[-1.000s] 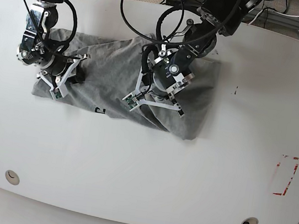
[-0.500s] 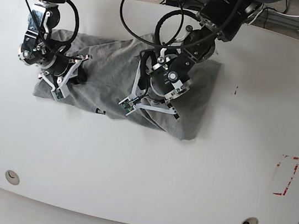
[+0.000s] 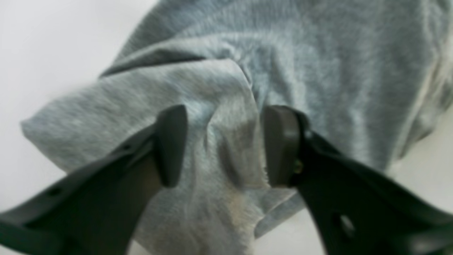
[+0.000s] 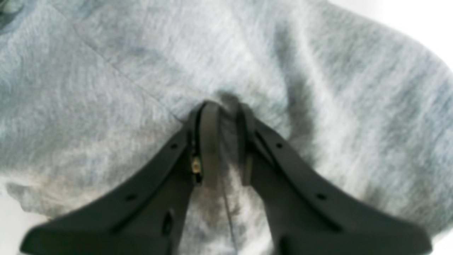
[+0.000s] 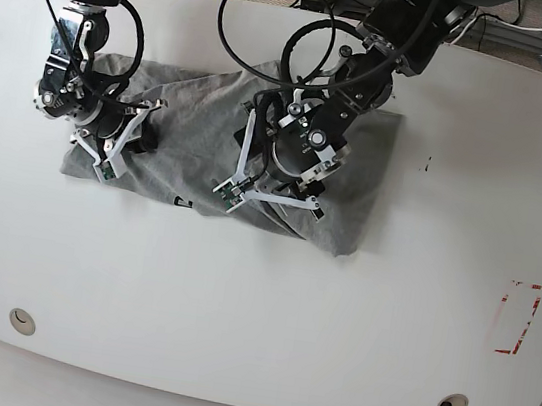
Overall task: Layout the t-shirt on the table in an organized manner, then fold the t-shirt properly
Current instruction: 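Release the fabric and move the left gripper back along the shirt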
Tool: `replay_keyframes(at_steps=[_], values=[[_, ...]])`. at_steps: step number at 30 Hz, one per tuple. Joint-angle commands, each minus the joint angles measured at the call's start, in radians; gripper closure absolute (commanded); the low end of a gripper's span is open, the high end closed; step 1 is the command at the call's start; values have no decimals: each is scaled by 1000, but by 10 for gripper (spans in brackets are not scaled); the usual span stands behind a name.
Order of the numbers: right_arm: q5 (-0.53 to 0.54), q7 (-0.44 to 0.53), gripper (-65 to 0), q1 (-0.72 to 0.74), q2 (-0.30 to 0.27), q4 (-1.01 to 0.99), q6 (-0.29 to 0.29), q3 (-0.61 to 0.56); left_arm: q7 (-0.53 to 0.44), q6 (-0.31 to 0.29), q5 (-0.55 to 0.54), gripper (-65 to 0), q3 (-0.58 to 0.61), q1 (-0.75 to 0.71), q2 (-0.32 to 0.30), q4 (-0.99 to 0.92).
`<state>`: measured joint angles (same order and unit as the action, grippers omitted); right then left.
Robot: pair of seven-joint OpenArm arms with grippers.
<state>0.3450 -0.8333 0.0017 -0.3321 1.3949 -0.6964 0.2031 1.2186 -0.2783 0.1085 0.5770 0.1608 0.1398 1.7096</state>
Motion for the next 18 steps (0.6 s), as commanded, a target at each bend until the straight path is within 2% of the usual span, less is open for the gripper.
replay_keyframes(at_steps=[1,5,8,12,18], values=[[-42,-80,-95,-10,1,-9,-2,-9,-16,0,-74,-399,1,23,17,86],[-42,-80,-95,-10,1,-9,-2,-9,-13,0,-178,-404,-2,33,17,160],[-42,-80,-95,-9,1,-9,-2,-9,-15,0,-206,-404,-32,49,17,185],[-40,-80,-95,-9,1,-9,-2,-9,-29,0,-207,-403,-159,52,17,185],[-40,-80,-95,-9,1,-9,-2,-6,-156,0,-203,-403,-372,44,17,142]])
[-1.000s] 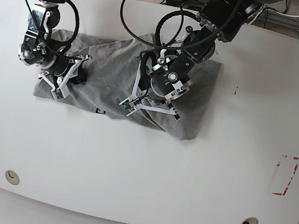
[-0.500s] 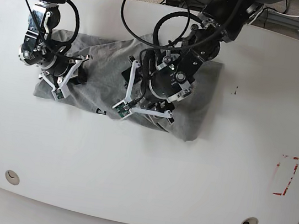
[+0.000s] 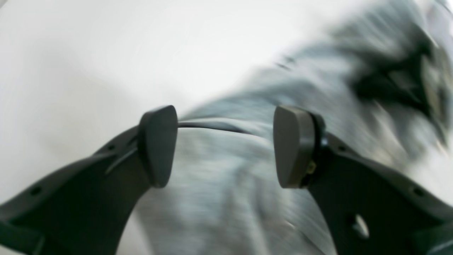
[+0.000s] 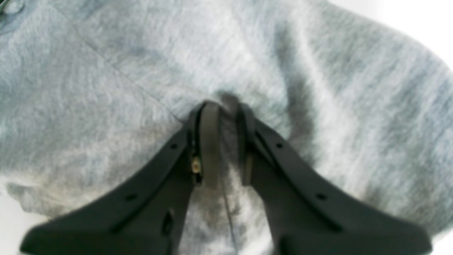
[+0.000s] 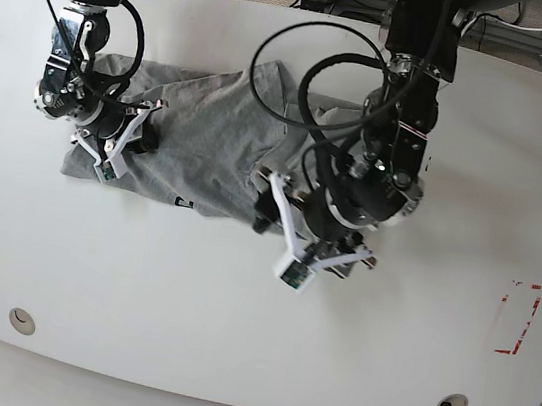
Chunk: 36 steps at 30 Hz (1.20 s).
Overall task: Layout the t-shirt on the table in an organized manner, then fold the t-shirt properly
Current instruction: 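Release the fabric and move the left gripper back along the shirt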
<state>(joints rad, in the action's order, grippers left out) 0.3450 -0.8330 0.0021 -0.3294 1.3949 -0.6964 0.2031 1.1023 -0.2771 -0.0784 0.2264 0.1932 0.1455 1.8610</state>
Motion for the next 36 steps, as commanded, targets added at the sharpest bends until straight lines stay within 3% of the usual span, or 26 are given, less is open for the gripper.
replay_keyframes(at_steps=[1,11,27,36], values=[[-40,-81,-95,-9,-1,-9,-2,-4,-49,-1,-19,-403,-45,15,-2,-31],[-39,-81,-95,-9,-1,-9,-2,-6,-170,-1,-24,-403,-77,18,-63,-217],[-39,-81,-95,-9,-1,-9,-2,-8,-334,-1,-24,-403,-75,64,-57,-551],[-39,-81,-95,-11,-1,-9,-2,-8,-310,-1,-133,-403,-75,96,-63,-478]])
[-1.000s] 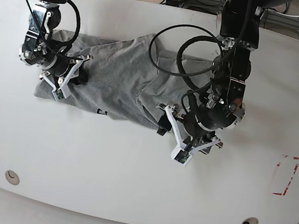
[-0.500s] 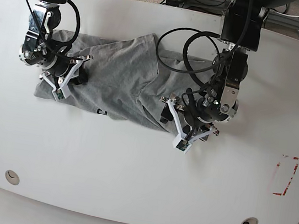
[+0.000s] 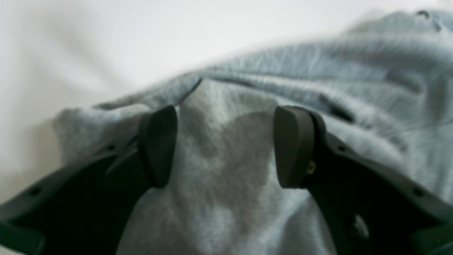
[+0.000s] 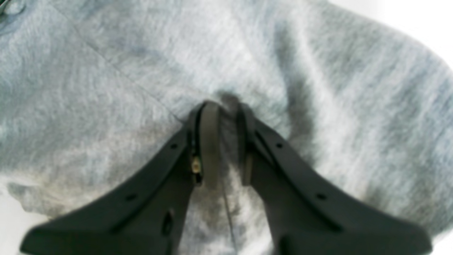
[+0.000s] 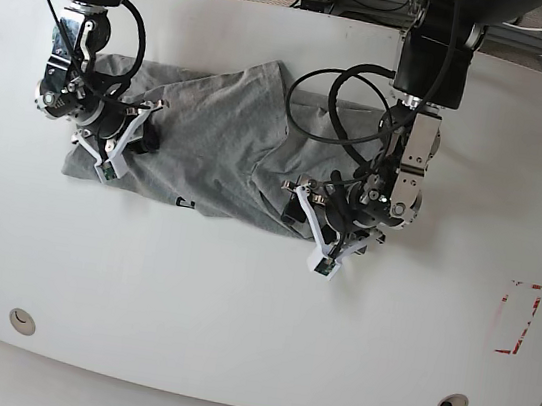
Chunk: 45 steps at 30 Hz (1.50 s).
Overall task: Layout the t-shirt on the table in an organized manner, then fold the t-shirt properly
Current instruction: 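Release the fabric and move the left gripper back along the shirt, then grasp the shirt's folded edge with the left gripper and pull it outward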
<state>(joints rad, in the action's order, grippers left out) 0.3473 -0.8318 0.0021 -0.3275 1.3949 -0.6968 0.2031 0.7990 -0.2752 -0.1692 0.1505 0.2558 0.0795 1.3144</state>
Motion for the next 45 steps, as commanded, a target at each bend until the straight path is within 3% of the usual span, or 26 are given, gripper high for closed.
replay_keyframes(at_steps=[1,12,19,26,39,45], values=[[-41,-82,-95,-11,-3,-9,-1,-8,9,-3,-57,-403,1,33,3,96],[-38,-82,-95,-7,-3,-9,-1,-8,233,-3,-255,-403,1,-23,-83,422],[-40,-82,-95,3,-3,-9,-1,-4,241,-5,-316,-403,13,-118,-162,480],[-41,-82,-95,3,-3,-9,-1,-6,237,-94,-320,-401,108,-191,-223,479],[-40,-82,-95,5,-3,-9,-1,-8,236,-109,-261,-401,306,-168,-203,299],[-40,-82,-95,5,-3,-9,-1,-8,236,-109,-266,-401,407,-143,-194,302]])
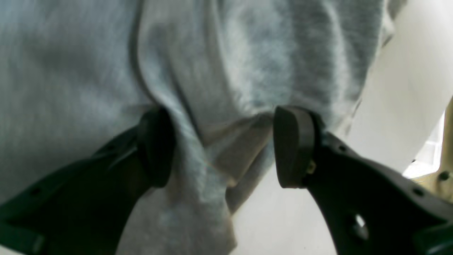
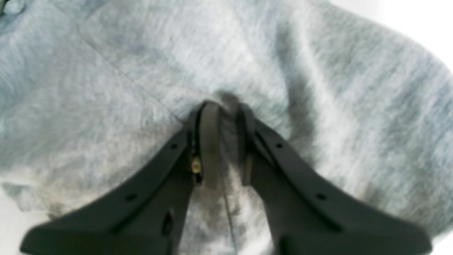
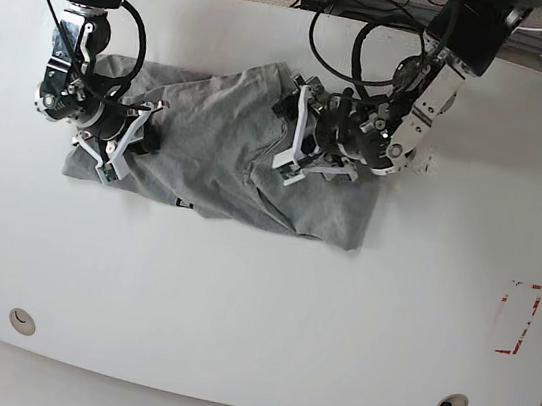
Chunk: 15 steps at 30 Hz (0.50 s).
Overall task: Layout the t-shirt on the table in an organized manner, then fold the t-shirt properly
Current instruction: 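Grasp the shirt's folded edge with the left gripper and pull it outward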
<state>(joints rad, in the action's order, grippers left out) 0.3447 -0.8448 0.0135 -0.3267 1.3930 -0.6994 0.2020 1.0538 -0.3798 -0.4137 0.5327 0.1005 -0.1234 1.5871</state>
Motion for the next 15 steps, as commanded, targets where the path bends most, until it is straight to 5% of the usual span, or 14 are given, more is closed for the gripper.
replay_keyframes(at_steps=[1,11,15], values=[[-37,-69,-95,-7,-4,-7,1,-8,-19,-5,-21,-401,40,12,9,42],[-35,-69,-95,-7,-4,-7,1,-8,-14,-11,-23,-401,148,12,11,174],[-35,-69,-95,-8,-4,-7,1,-8,-14,-71,-23,-401,142,12,9,189]])
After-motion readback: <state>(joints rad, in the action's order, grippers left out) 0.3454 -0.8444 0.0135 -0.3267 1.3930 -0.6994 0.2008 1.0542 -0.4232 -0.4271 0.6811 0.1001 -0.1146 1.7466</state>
